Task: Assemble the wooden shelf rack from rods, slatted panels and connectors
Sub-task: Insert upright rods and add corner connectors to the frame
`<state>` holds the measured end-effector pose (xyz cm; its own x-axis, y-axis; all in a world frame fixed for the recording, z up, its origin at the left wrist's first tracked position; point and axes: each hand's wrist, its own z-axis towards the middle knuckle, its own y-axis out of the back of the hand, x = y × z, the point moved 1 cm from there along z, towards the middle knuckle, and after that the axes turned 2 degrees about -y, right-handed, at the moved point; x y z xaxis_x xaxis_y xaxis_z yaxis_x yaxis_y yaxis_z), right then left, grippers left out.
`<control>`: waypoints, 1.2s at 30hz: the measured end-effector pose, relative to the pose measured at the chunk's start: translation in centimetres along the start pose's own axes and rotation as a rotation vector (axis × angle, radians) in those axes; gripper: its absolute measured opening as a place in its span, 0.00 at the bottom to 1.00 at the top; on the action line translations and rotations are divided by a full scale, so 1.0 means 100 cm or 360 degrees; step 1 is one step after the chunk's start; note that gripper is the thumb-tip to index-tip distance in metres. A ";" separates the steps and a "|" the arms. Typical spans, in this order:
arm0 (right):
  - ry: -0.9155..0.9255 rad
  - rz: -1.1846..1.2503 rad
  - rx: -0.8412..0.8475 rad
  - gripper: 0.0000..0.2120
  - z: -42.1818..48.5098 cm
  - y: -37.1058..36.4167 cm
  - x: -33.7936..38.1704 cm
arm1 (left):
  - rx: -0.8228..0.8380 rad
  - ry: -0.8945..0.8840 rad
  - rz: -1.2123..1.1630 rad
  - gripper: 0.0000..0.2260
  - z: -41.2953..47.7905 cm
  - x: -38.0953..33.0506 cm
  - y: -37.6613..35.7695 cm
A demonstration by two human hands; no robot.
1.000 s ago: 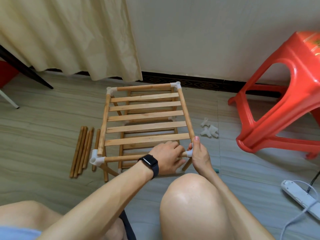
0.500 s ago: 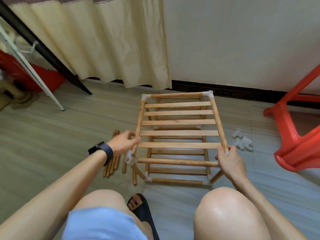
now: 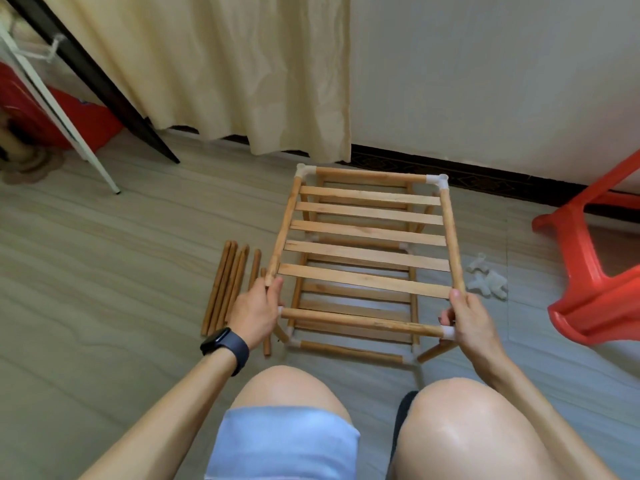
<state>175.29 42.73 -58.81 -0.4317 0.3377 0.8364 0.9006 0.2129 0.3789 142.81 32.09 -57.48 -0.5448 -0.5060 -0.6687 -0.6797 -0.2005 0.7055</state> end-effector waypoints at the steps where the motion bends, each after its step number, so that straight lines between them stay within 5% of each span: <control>1: -0.0010 -0.0007 0.0008 0.16 -0.002 -0.001 0.000 | -0.0022 0.0009 -0.0029 0.18 0.002 0.000 -0.002; 8: 0.0014 -0.0089 -0.0044 0.16 -0.003 -0.002 0.007 | 0.0023 0.0222 -0.0790 0.15 0.005 0.005 -0.012; 19: -0.0080 0.0065 -0.0091 0.21 0.005 -0.001 0.004 | 0.0184 0.0351 -0.0977 0.14 0.001 0.000 -0.008; 24: -0.0132 0.0094 -0.0122 0.23 0.013 0.002 0.001 | 0.0327 0.0615 -0.1677 0.16 0.005 0.003 -0.005; 36: -0.0078 -0.0055 -0.0177 0.22 0.009 -0.002 0.006 | 0.0139 0.0496 -0.1188 0.17 0.002 0.006 -0.021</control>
<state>174.82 43.76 -58.71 -0.4619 0.3770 0.8028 0.8840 0.1228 0.4510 143.79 32.34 -59.41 0.2203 -0.4775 -0.8506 -0.8527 -0.5177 0.0698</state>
